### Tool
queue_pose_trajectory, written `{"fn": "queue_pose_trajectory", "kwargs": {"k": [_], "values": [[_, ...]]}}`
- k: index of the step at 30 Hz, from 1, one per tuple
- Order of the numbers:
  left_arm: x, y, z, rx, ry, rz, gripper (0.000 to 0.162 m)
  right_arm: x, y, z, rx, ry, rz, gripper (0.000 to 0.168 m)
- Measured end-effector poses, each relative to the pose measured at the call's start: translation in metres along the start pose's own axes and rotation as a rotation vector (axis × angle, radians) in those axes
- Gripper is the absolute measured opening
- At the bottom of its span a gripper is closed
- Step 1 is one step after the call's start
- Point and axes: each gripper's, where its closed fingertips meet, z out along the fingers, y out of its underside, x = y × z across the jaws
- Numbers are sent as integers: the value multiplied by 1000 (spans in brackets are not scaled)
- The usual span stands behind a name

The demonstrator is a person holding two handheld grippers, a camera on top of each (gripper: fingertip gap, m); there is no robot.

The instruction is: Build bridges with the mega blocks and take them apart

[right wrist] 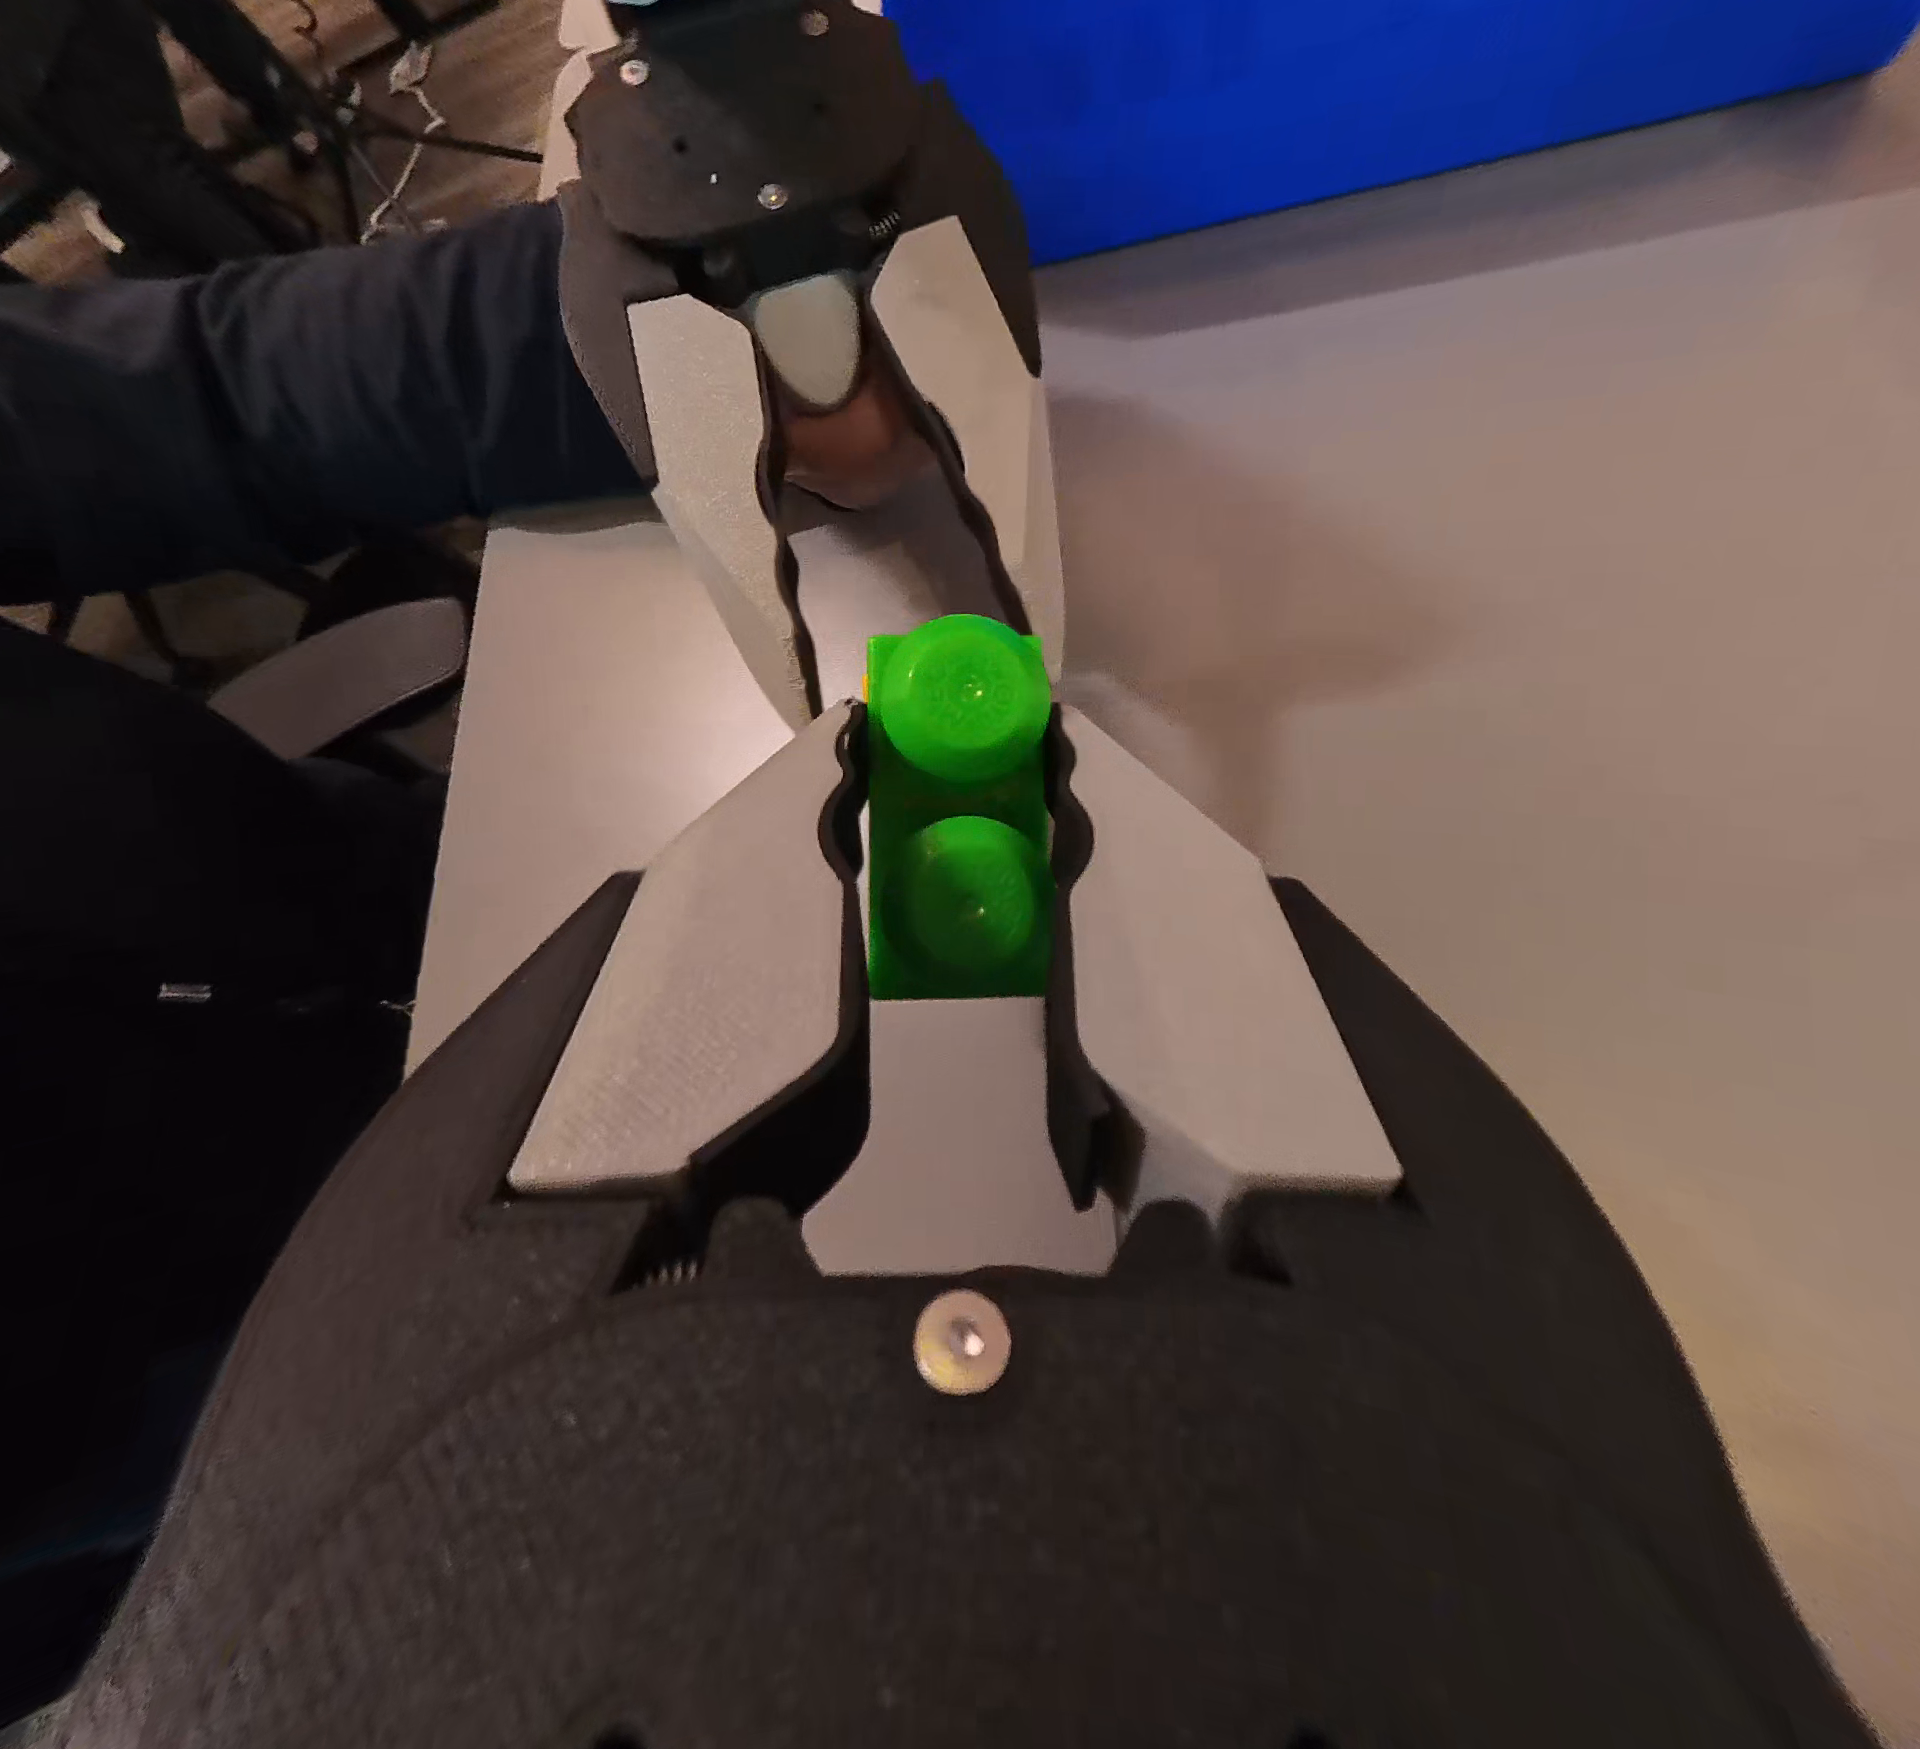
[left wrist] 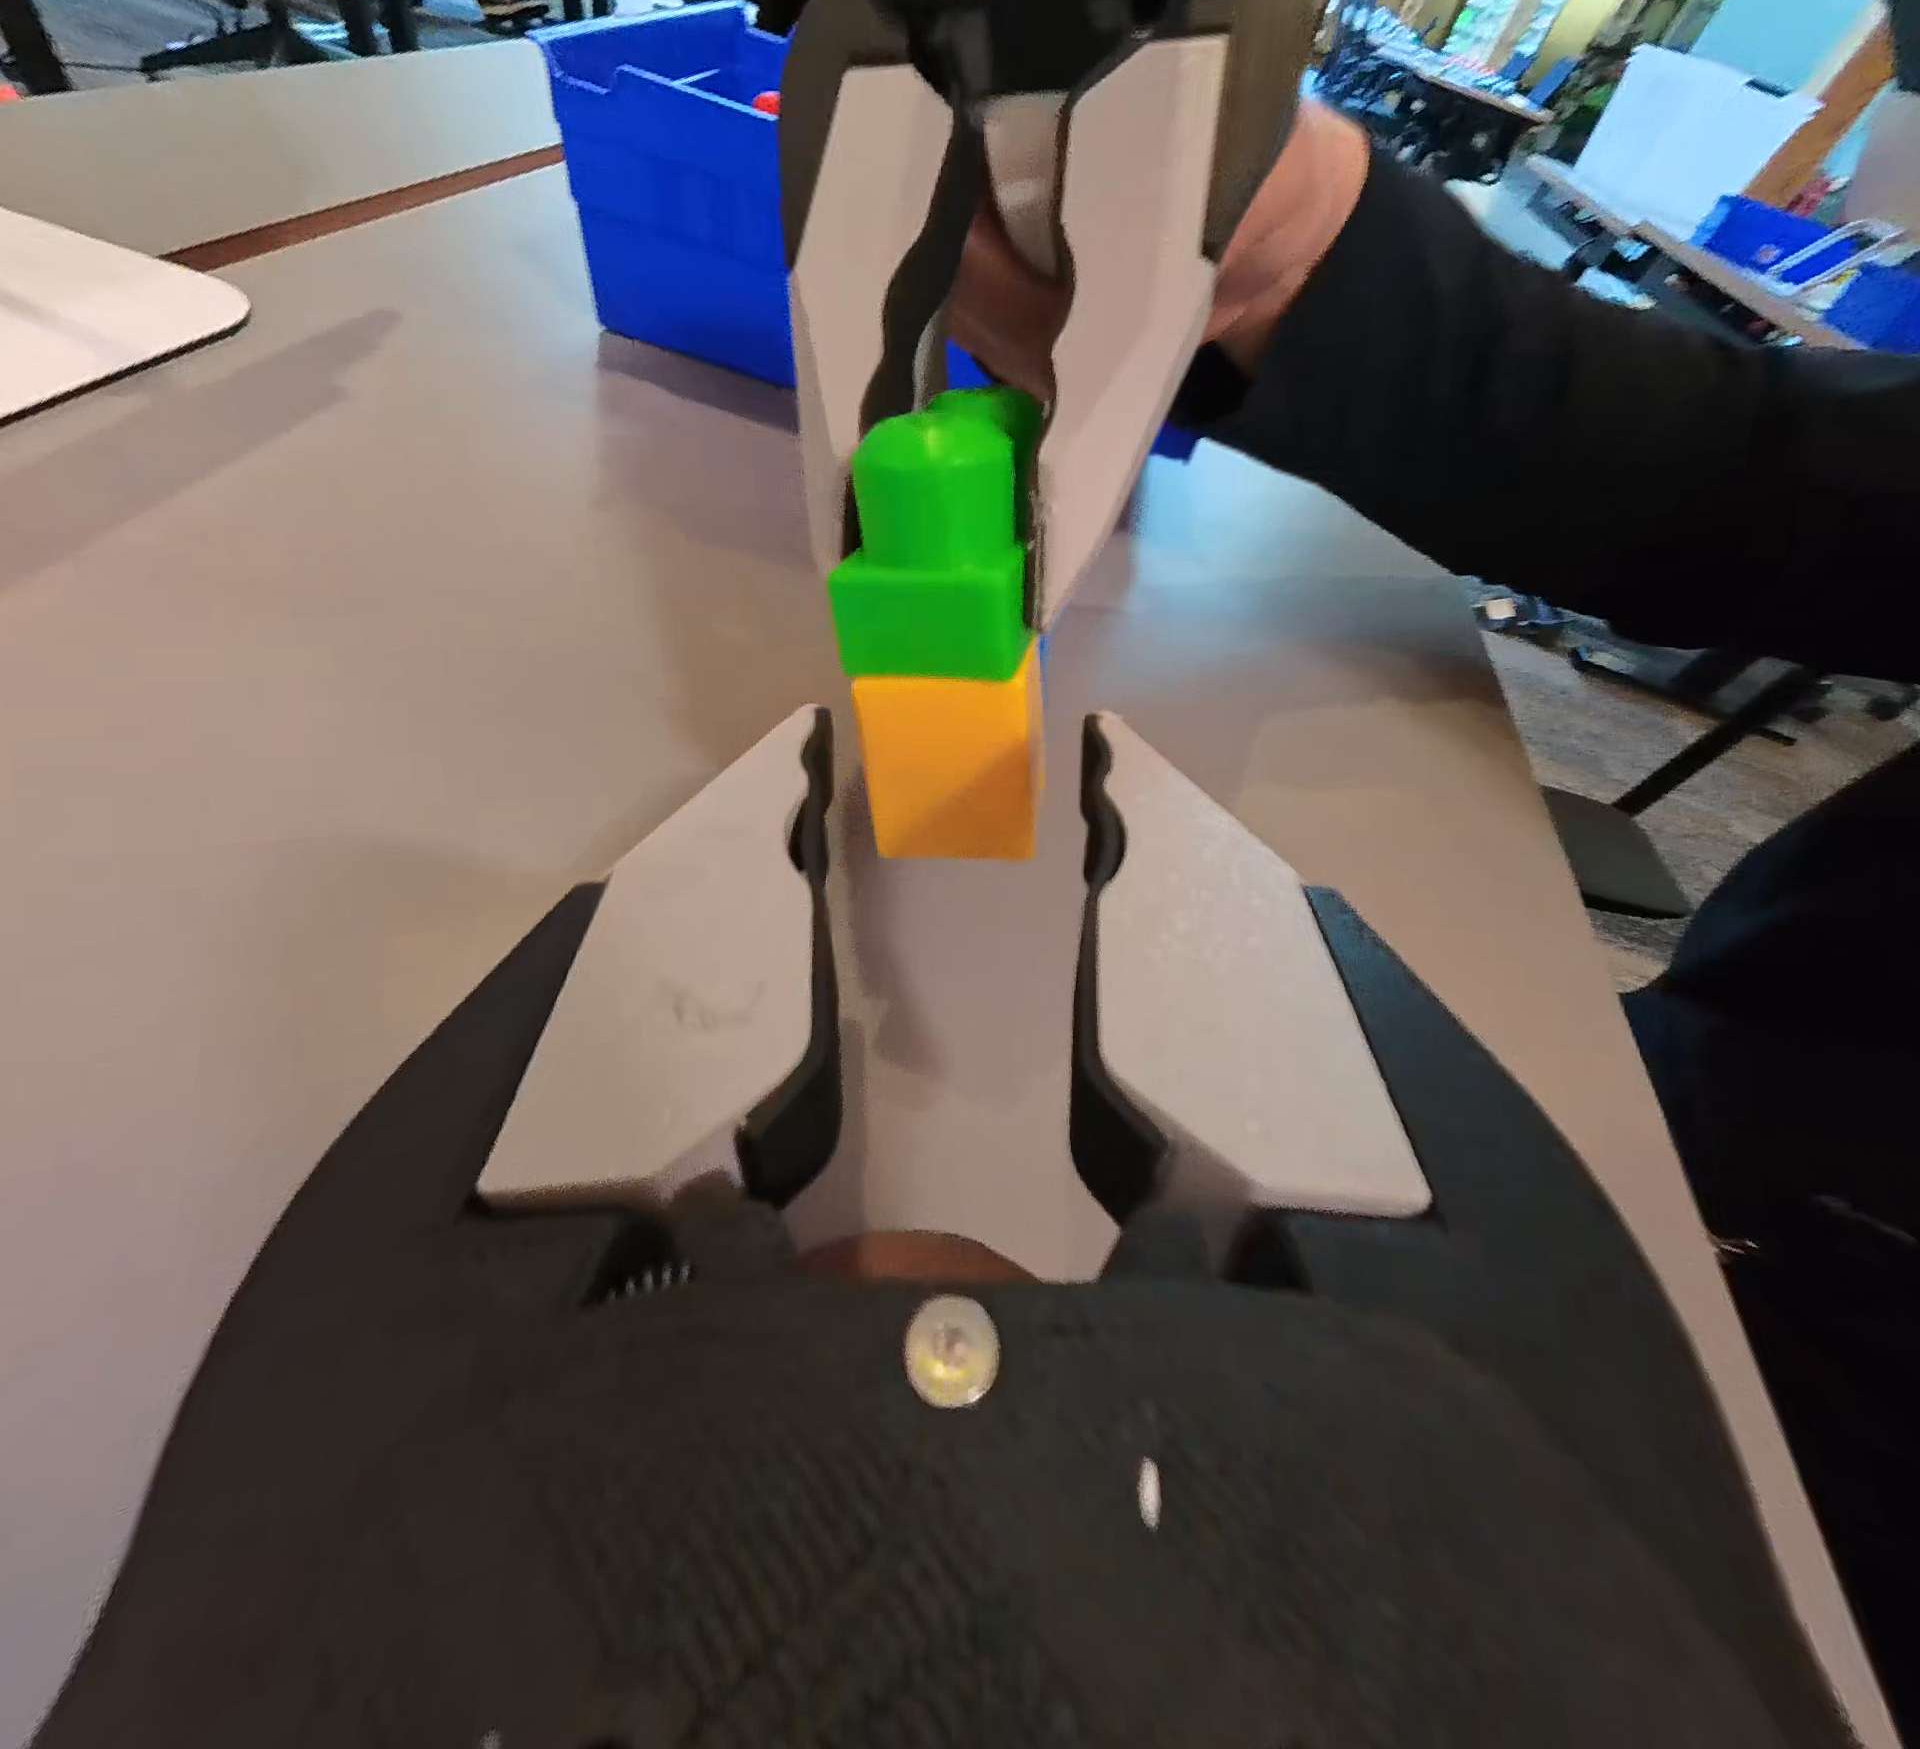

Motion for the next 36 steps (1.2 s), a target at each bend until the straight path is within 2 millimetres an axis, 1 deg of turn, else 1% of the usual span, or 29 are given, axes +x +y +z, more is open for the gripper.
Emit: {"fn": "queue_pose_trajectory", "kwargs": {"k": [2, 4, 6, 9, 13, 17, 18, 20, 21, 23, 24, 25, 26, 28, 30, 32, 34, 36], "values": [[5, -2, 2, 11, 26, 6, 45, -6, 0, 4, -4, -36, -10, 31], [6, -1, 5, -2, 18, 28, 45, -14, 0, 9, -12, -80, -22, 31], [11, 2, 7, -14, 37, 46, 42, -17, 3, 13, -40, -98, -41, 31], [8, 7, 8, -38, 21, 58, 42, -15, 6, 16, -58, -98, -41, 31], [5, 4, 7, -10, 17, 22, 41, -12, 3, 15, -27, -98, -45, 30], [0, -3, 5, 31, -7, 19, 38, -8, -5, 11, 45, -86, -46, 30], [-3, -4, 4, 37, -21, 12, 35, -5, -9, 9, 79, -73, -38, 31], [-4, 0, 5, 33, -8, -6, 35, -3, -22, 0, 172, -77, -20, 31], [-4, 0, 6, 38, -1, -12, 35, -4, -25, -3, 201, -92, -14, 25], [-3, -2, 8, 43, -8, -10, 35, -2, -22, -2, 196, -90, -8, 24], [-4, -2, 9, 43, -17, -8, 34, -1, -21, -2, 197, -80, -6, 25], [-4, -4, 9, 51, -12, -11, 34, 3, -21, -4, 212, -61, -1, 30], [-4, -6, 8, 64, -8, -22, 34, 8, -23, -9, 243, -34, 8, 39], [-9, -11, 2, 102, -22, -45, 34, 17, -27, -26, 337, 6, 33, 47], [-16, -19, -7, 157, -34, -74, 34, 22, -23, -41, 405, 15, 67, 50], [-20, -28, -16, 220, -38, -100, 34, 19, -13, -46, 428, -12, 92, 53], [-23, -38, -23, 281, -36, -126, 34, 16, -1, -37, 393, -38, 117, 59], [-24, -44, -27, 319, -36, -138, 34, 11, 7, -21, 354, -47, 117, 60]]}}
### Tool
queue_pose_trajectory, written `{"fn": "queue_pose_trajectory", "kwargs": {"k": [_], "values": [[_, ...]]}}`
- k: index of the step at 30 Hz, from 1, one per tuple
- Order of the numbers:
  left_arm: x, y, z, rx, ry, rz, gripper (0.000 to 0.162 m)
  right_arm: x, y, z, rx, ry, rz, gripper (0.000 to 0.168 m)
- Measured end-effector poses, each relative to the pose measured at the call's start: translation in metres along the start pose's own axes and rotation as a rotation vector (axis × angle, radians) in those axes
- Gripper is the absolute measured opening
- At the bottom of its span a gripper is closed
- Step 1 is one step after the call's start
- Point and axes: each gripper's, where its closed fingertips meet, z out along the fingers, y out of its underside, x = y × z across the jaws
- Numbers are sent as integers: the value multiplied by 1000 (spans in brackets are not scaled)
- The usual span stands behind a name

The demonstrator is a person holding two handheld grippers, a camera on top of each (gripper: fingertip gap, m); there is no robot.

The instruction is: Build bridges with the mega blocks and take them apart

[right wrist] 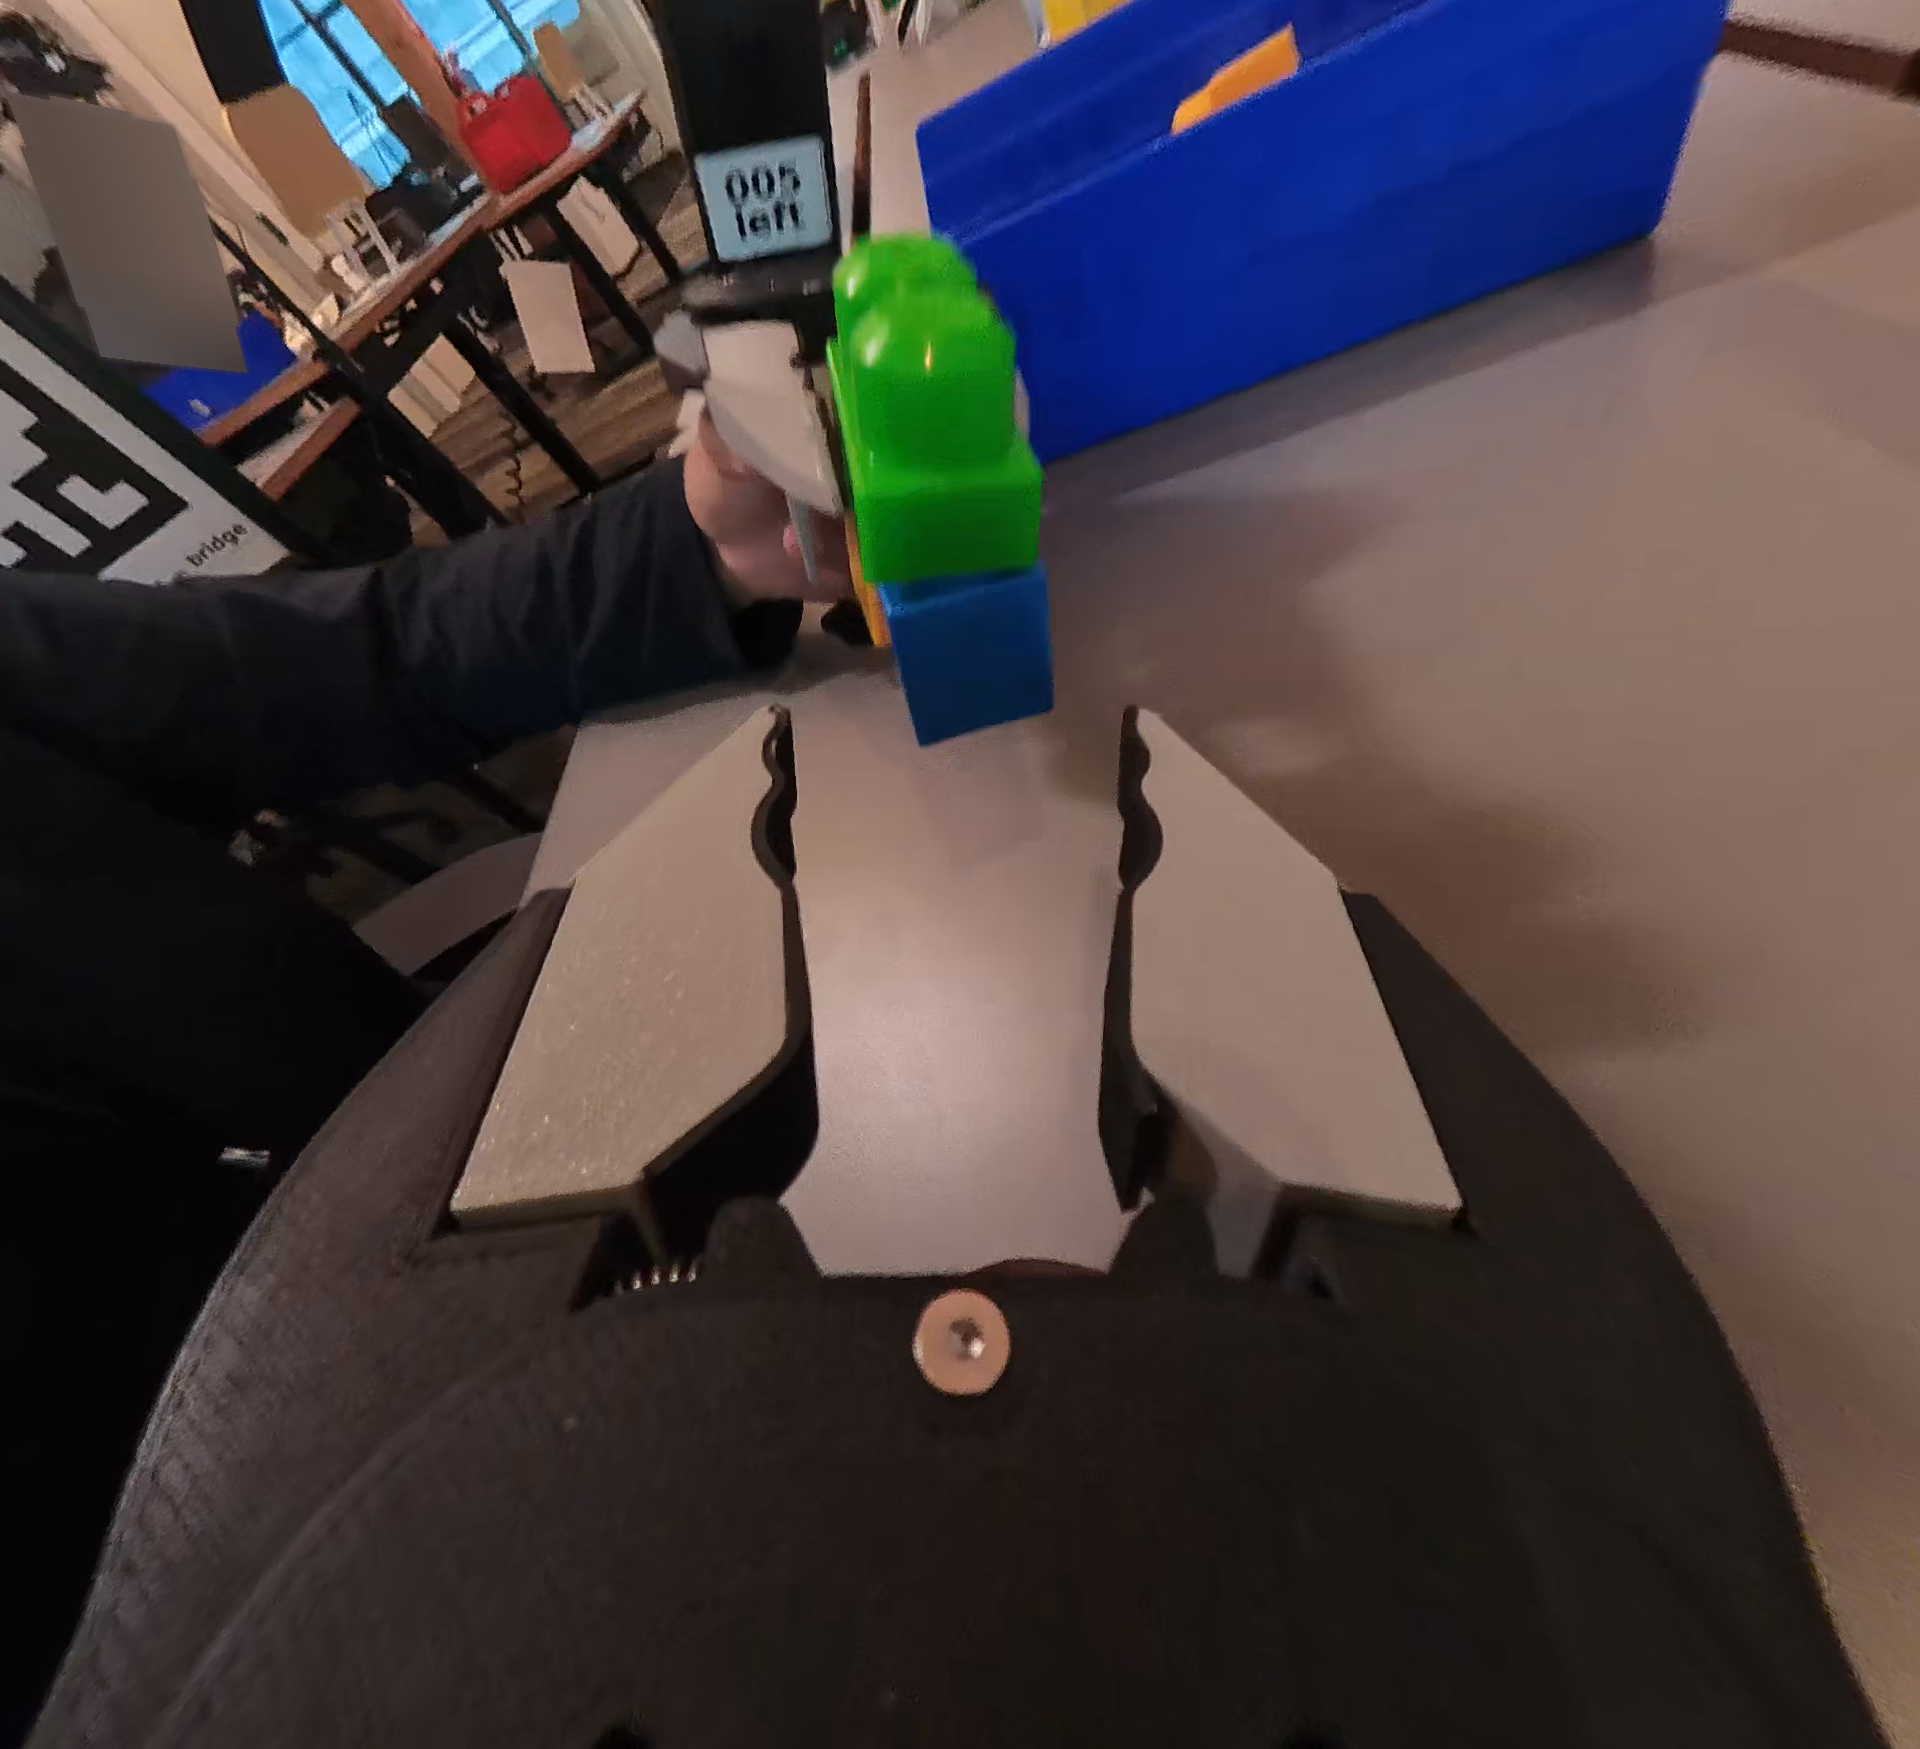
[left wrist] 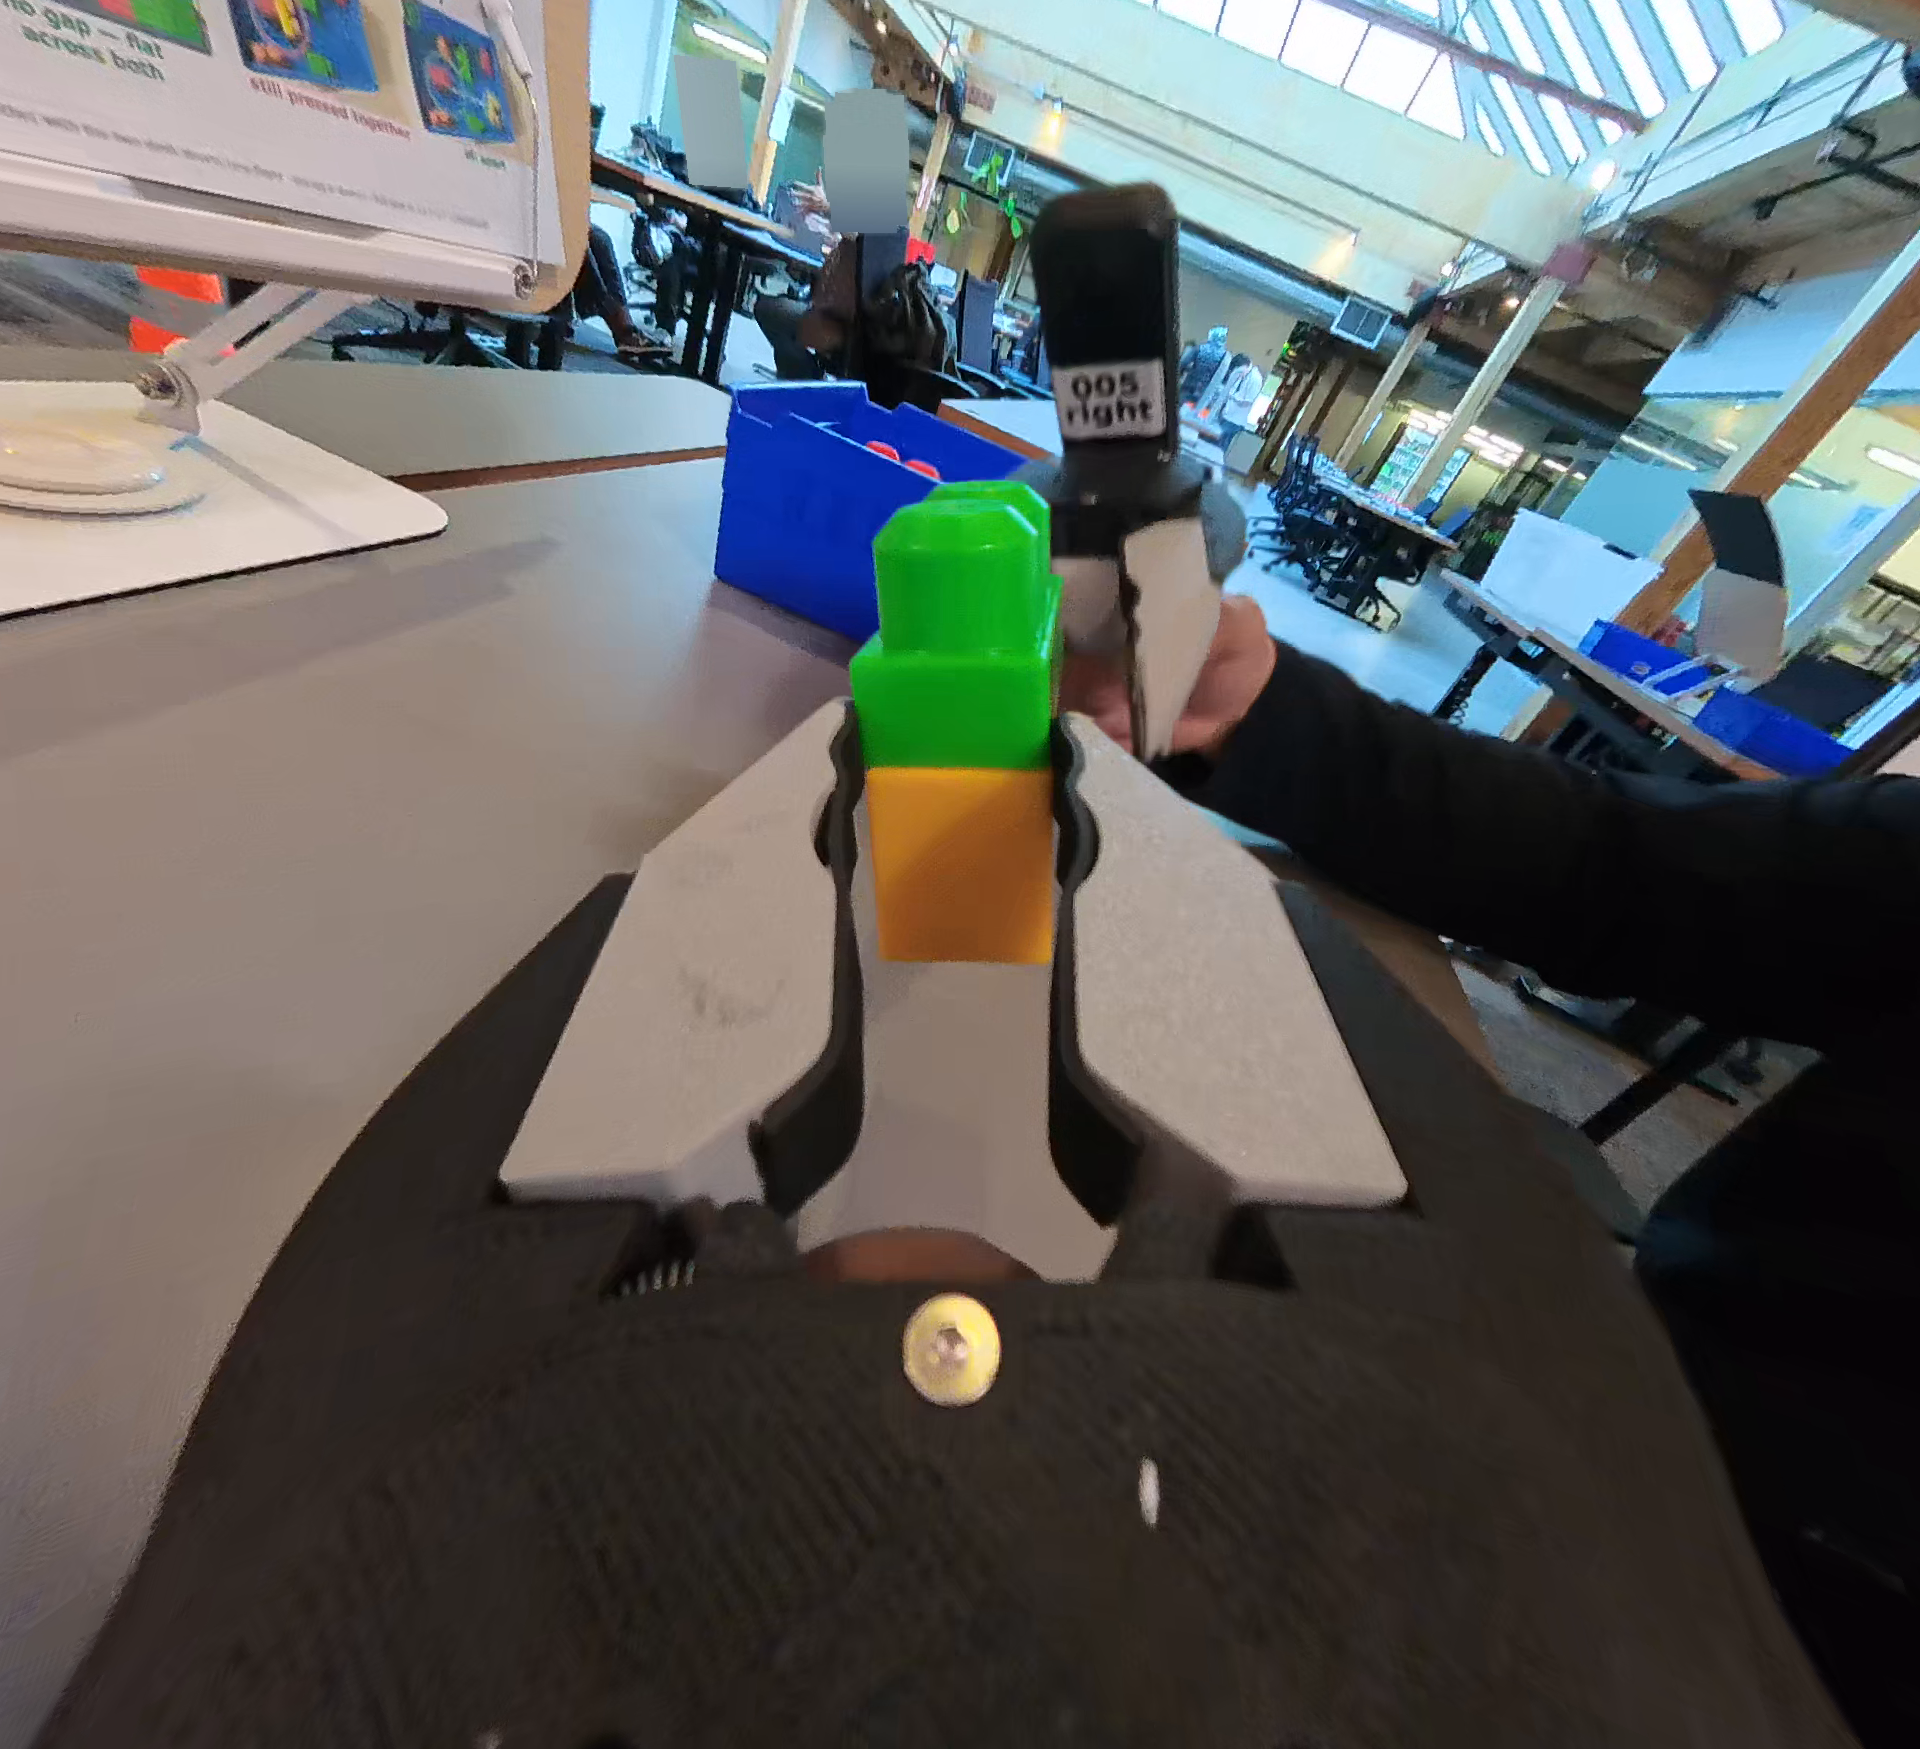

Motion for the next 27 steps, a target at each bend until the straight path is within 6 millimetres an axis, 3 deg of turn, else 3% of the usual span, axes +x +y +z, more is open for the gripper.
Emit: {"fn": "queue_pose_trajectory", "kwargs": {"k": [2, 5, 6, 7, 9, 14, 27], "values": [[4, 0, 1, 3, 12, -4, 34, -2, 8, 15, -26, 7, -24, 61], [11, 1, 6, 4, 31, -5, 34, -4, 3, 30, 6, 6, -53, 60], [13, 2, 7, -6, 32, 2, 34, -7, -1, 32, 21, -10, -61, 51], [14, 3, 8, -7, 35, 12, 34, -11, -2, 32, 28, -28, -77, 37], [16, 3, 7, -17, 53, 15, 34, -14, -1, 31, 20, -40, -96, 34], [15, 18, 5, -98, 88, -17, 35, -14, 14, 33, -41, -67, -66, 34], [24, 26, 6, -143, 138, -14, 47, -14, 25, 26, -127, -63, -86, 34]]}}
